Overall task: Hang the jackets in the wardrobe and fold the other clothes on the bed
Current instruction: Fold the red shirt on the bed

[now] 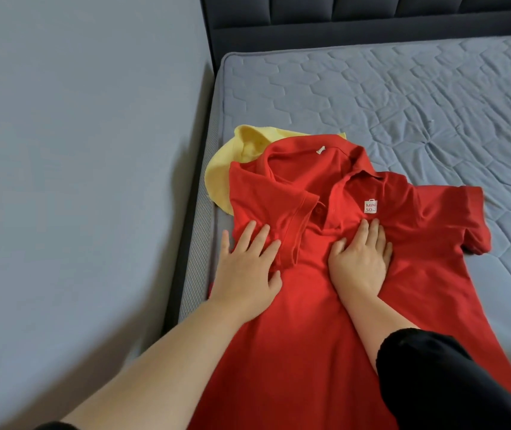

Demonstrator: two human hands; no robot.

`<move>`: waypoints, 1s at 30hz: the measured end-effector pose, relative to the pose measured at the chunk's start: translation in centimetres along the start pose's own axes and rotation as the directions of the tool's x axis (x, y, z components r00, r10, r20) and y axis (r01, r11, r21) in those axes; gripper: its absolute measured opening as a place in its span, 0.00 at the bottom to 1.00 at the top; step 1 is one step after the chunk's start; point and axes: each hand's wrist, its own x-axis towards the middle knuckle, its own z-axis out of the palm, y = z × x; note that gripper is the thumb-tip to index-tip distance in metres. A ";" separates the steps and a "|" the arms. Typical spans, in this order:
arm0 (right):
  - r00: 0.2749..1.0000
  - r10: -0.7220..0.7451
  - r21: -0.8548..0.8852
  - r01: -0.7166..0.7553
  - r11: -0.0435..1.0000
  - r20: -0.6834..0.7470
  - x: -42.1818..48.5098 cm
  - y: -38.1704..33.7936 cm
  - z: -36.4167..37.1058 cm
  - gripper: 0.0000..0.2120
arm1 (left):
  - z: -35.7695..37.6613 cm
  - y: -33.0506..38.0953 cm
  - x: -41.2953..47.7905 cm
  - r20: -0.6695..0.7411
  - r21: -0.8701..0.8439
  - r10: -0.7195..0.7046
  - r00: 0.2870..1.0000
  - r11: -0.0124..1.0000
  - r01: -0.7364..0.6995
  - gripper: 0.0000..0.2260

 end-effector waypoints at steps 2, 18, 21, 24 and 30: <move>1.000 -0.001 -0.002 0.001 1.000 0.000 0.0 0.0 0.0 0.29 | 0.3 1.0 -0.8 -0.114 -0.138 -0.106 0.988 0.986 0.090 0.23; 0.910 -0.047 0.597 -0.230 0.768 0.411 4.2 -10.2 -7.8 0.26 | -2.9 2.4 -1.7 0.759 -0.573 -0.313 0.571 -0.737 0.358 0.08; 0.887 -0.102 0.438 -0.119 0.891 0.450 4.0 -12.4 -7.6 0.22 | -3.4 2.0 -2.4 0.768 -0.338 -0.124 0.628 -0.912 0.234 0.14; 0.935 -0.139 0.339 0.022 0.941 0.325 3.8 -12.7 -8.2 0.04 | -4.6 1.8 -2.2 0.745 -0.215 -0.015 0.667 -0.951 0.220 0.22; 0.884 -0.076 0.534 -0.208 0.819 0.461 3.4 -13.0 -10.0 0.15 | -4.9 1.7 -1.5 0.691 -0.295 -0.112 0.714 -0.946 0.138 0.10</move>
